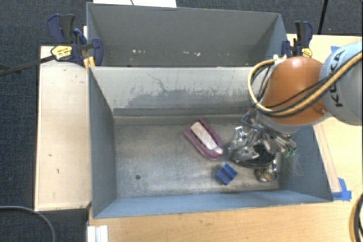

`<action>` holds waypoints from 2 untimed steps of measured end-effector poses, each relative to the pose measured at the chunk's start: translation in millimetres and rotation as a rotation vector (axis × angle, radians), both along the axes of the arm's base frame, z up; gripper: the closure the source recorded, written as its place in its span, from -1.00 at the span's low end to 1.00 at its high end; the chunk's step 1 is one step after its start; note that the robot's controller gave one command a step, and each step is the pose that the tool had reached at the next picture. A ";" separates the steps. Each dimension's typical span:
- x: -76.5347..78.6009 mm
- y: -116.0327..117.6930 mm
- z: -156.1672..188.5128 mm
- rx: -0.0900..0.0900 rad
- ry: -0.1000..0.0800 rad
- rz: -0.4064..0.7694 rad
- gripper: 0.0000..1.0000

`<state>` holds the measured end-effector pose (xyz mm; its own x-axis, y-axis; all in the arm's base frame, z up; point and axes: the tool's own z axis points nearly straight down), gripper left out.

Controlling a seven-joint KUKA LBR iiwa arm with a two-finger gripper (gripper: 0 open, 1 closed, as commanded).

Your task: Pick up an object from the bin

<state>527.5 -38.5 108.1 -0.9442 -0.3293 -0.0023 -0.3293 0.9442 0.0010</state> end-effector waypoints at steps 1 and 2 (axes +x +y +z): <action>-0.2 -0.4 -0.2 -0.001 0.001 -0.002 -1.00; 16.8 -83.4 -36.7 -0.001 -0.007 -0.072 -1.00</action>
Offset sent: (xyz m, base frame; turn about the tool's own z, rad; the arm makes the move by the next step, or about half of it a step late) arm 0.0000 0.0000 0.0000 0.0000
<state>544.3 -121.8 71.4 -0.9656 -0.2601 -0.0084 -0.2601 0.9656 -0.0025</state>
